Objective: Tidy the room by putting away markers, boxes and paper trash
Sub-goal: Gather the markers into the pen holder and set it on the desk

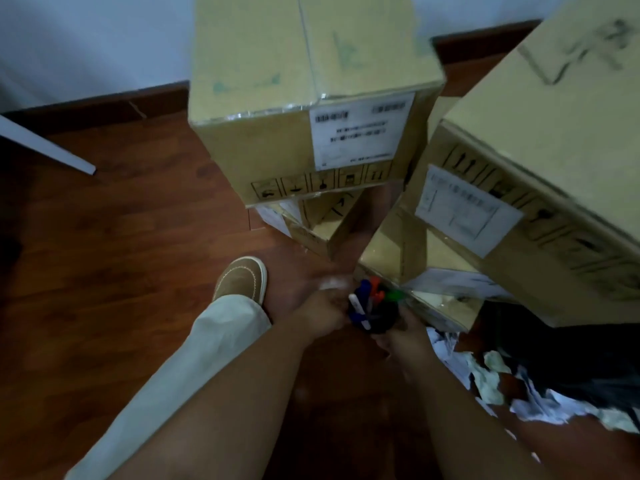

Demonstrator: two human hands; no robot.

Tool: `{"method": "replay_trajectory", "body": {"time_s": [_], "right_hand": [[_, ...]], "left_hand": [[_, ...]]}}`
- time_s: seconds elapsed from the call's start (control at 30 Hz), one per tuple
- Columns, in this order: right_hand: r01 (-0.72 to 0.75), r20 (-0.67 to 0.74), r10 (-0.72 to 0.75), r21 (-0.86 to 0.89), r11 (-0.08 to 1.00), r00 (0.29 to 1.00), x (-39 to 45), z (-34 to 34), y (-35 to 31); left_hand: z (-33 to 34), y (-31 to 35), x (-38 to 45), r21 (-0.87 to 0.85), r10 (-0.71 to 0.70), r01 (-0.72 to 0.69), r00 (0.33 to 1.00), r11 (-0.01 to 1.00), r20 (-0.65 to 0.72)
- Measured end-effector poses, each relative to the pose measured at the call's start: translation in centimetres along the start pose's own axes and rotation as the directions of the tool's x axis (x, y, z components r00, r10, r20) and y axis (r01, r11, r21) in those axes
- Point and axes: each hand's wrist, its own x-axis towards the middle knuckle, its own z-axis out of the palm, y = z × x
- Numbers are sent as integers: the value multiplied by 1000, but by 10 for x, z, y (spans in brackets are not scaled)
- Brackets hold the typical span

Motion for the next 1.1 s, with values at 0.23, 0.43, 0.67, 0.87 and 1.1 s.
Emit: {"method": "replay_trajectory", "body": {"time_s": [0.23,0.43,0.67,0.87,1.1], "right_hand": [[-43,-16,48,239,970,999,-93,-24,-38],[55,-37,-45,336,940,998,-172,-52,-51],[172,-103,-141,419,892,985,-293,-114,-35],[351,-201,-288,539,766,936,-388,-180,-31],[644,-466,-469,356,677,750,-489,-246,-35]], "left_hand": [[6,30,-80,-87,227,-227,974,970,-10],[30,58,-147,-132,323,-322,946,937,-15],[99,85,-235,-87,433,-425,893,901,127],[159,130,-298,-56,556,-563,786,824,271],[237,196,-367,-160,757,-747,595,645,272]]}}
